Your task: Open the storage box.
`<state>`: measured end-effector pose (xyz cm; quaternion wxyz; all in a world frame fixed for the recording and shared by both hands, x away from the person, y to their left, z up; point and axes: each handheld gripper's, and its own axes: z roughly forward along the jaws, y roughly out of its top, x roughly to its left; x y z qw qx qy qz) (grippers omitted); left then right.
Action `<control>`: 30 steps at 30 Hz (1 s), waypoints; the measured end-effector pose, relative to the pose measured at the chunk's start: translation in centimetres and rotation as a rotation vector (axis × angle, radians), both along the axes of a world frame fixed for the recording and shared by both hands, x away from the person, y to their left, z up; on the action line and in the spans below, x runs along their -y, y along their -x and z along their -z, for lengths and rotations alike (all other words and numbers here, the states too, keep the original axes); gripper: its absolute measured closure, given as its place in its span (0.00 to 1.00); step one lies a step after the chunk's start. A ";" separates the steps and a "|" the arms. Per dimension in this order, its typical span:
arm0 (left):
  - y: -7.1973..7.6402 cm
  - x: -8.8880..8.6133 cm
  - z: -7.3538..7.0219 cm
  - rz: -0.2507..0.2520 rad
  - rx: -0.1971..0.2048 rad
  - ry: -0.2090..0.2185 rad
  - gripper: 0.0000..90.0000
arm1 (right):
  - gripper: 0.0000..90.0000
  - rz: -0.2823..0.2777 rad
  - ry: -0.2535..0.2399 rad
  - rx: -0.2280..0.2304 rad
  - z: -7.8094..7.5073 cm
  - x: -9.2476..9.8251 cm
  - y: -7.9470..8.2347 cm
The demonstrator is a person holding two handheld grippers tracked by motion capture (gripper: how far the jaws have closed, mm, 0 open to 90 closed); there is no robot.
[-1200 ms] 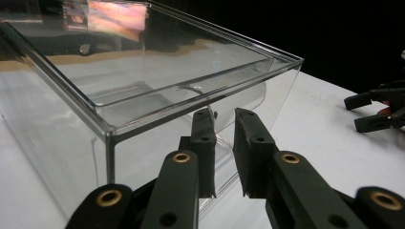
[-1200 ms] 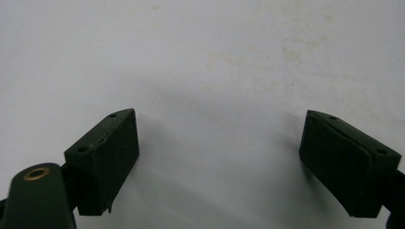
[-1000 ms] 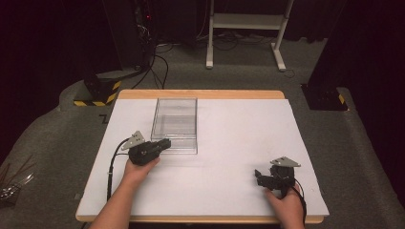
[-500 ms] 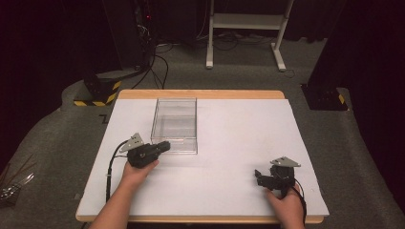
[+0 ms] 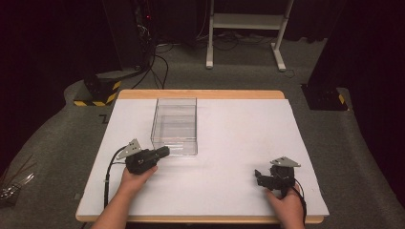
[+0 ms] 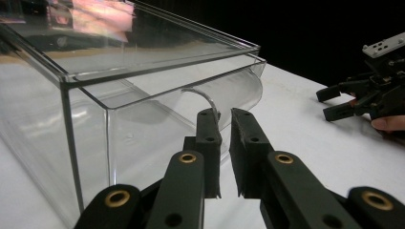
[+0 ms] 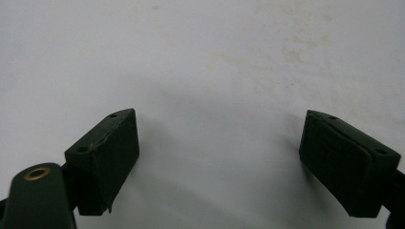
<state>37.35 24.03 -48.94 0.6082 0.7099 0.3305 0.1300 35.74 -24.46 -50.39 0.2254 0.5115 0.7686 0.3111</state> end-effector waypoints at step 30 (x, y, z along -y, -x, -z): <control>5.2 0.0 -0.2 0.065 0.005 -0.029 0.93 | 0.15 -0.001 0.001 0.004 0.0 0.0 0.0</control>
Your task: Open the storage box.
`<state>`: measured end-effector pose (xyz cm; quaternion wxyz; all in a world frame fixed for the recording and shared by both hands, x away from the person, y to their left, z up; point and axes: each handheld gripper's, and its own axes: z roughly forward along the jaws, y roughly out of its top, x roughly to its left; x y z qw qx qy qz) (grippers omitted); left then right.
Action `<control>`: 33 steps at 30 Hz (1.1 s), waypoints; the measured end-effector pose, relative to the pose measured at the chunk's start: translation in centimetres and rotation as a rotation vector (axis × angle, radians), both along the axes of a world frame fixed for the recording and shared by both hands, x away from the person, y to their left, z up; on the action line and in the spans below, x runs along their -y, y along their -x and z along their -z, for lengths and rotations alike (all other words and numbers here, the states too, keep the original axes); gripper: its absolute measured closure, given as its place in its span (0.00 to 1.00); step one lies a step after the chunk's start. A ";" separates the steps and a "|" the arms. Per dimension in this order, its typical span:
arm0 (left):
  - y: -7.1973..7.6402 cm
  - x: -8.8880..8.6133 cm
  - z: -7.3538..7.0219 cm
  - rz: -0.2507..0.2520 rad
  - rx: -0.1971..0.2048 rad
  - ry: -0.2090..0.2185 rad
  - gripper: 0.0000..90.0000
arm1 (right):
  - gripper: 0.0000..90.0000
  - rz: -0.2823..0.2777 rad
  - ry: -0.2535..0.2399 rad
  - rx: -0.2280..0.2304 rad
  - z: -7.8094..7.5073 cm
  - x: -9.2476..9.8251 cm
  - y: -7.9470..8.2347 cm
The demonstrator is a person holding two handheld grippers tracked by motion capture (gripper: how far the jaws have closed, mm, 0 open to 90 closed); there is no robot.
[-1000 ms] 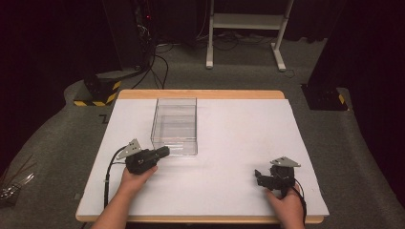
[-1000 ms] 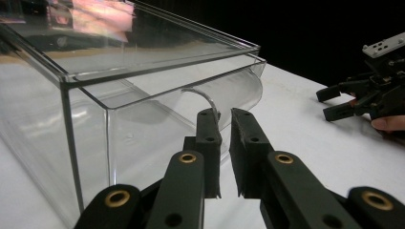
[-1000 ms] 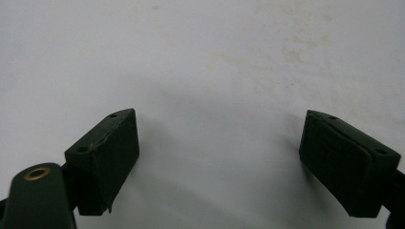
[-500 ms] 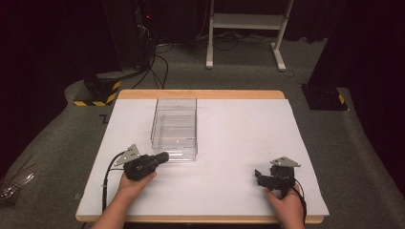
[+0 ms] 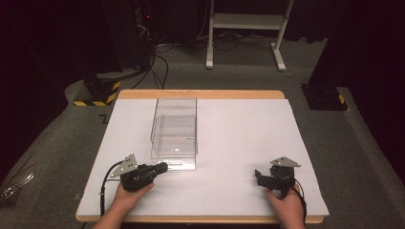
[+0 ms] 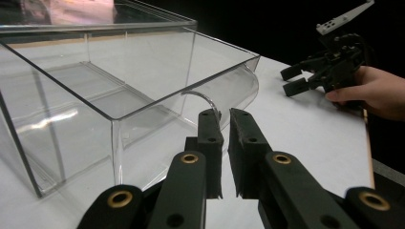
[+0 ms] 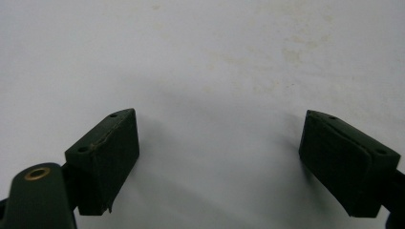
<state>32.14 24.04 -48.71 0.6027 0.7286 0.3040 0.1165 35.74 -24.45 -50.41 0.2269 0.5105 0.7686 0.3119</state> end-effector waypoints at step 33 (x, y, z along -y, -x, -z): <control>4.3 -0.6 0.3 0.105 -0.014 -0.017 0.94 | 0.15 -0.001 0.000 0.000 0.0 0.0 0.0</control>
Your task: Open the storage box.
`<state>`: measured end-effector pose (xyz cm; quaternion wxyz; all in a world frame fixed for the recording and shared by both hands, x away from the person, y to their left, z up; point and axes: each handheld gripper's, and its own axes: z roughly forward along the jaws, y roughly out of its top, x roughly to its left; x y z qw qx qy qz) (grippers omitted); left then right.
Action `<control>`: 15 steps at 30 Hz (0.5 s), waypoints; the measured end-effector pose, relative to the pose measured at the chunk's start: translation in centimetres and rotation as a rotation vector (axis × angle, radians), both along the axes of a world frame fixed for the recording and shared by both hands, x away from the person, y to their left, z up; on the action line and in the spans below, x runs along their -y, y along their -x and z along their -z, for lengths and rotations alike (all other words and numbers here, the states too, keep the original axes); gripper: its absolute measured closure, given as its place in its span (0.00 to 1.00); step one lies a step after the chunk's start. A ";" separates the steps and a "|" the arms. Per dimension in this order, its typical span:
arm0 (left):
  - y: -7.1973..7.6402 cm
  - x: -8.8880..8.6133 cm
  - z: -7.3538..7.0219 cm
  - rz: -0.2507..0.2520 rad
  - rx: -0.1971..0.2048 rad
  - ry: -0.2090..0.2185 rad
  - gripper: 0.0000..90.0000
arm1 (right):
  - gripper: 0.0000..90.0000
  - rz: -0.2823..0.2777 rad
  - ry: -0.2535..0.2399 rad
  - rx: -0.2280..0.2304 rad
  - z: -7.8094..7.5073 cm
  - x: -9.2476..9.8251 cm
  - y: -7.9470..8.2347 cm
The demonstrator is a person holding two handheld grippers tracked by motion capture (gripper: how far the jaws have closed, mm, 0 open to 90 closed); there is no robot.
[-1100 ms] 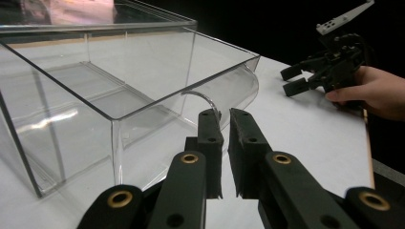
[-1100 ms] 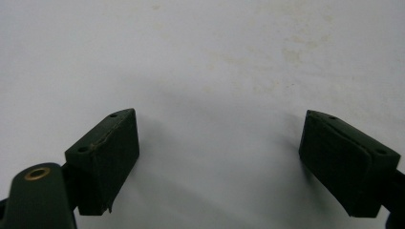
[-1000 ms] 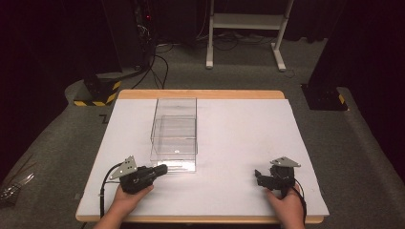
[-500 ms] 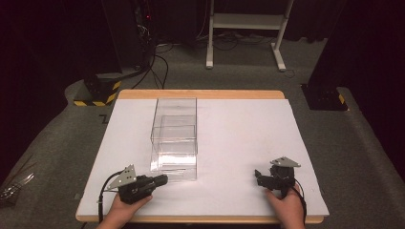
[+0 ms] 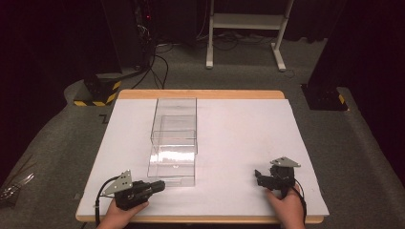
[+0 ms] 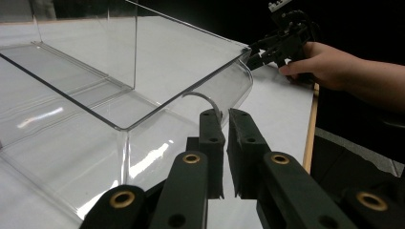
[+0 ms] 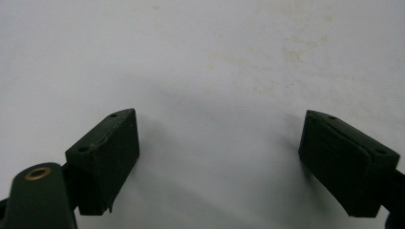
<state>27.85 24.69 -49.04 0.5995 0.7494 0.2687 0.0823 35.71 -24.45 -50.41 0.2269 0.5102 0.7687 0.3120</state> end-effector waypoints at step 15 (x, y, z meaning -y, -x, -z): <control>0.9 -1.7 -1.8 -0.065 0.044 0.048 0.79 | 0.15 0.000 0.000 -0.002 0.0 0.0 0.0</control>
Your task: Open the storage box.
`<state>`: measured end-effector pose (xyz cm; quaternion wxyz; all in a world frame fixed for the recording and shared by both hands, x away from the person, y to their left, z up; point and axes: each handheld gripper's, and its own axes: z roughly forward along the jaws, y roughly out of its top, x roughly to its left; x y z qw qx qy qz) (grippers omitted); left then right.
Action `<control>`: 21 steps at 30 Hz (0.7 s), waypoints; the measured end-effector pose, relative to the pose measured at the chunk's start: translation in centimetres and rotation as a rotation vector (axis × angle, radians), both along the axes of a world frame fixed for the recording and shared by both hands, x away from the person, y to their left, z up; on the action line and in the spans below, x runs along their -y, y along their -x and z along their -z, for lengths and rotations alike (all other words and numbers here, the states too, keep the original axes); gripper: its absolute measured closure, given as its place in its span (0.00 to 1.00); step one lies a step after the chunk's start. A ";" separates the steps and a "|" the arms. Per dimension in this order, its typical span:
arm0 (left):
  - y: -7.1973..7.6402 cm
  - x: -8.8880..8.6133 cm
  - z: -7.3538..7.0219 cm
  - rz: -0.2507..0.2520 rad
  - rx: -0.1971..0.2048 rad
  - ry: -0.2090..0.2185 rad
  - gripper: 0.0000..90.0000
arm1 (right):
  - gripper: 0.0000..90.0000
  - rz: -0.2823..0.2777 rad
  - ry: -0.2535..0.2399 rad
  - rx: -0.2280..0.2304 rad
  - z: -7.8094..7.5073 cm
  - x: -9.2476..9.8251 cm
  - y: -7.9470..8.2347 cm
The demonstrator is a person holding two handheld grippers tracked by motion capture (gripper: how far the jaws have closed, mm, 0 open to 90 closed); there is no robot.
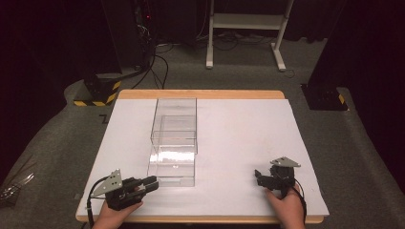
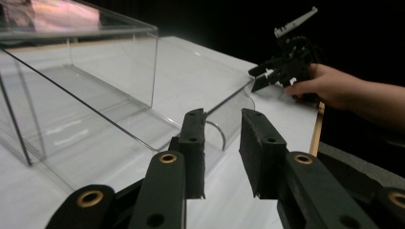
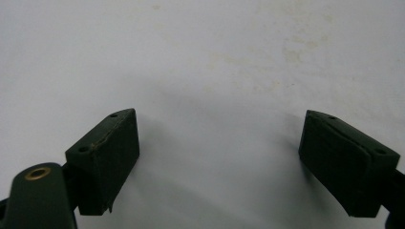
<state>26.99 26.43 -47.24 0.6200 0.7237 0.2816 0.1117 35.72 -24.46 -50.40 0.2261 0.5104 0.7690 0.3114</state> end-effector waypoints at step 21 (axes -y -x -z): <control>-0.6 -4.2 -0.5 -0.319 0.076 0.021 0.61 | 0.15 0.000 0.000 0.000 0.0 0.0 0.0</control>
